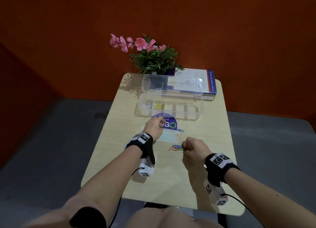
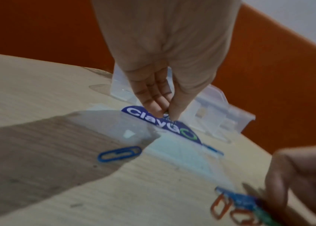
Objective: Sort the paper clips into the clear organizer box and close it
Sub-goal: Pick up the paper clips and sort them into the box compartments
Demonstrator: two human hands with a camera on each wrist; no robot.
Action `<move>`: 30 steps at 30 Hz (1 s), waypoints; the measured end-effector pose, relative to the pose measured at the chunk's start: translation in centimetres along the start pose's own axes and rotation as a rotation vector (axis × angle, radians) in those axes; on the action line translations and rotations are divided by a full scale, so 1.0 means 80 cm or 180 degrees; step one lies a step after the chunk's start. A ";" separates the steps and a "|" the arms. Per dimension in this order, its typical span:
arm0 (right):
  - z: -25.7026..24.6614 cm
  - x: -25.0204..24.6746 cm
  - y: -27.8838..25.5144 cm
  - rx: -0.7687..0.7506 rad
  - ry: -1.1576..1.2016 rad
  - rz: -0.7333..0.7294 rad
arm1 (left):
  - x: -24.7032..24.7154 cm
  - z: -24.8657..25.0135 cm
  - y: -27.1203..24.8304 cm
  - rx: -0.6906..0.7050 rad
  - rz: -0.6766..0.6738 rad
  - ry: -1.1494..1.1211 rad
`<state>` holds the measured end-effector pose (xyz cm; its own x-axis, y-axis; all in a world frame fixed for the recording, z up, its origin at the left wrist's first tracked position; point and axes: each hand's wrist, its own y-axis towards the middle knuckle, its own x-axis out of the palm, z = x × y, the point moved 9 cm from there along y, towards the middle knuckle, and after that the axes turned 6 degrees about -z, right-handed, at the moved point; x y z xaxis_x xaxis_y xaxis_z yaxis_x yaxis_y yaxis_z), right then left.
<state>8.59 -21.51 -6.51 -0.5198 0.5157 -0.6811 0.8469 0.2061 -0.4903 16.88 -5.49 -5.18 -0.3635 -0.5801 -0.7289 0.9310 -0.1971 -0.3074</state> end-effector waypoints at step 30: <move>0.026 -0.019 0.005 0.0766 0.3159 0.0132 | -0.030 0.029 0.012 -0.0131 0.0183 -0.0827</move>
<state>9.47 -23.98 -6.80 -0.0704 0.9975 0.0041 0.7602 0.0564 -0.6472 18.69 -6.14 -2.29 -0.2839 -0.7739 -0.5661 0.9458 -0.1287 -0.2983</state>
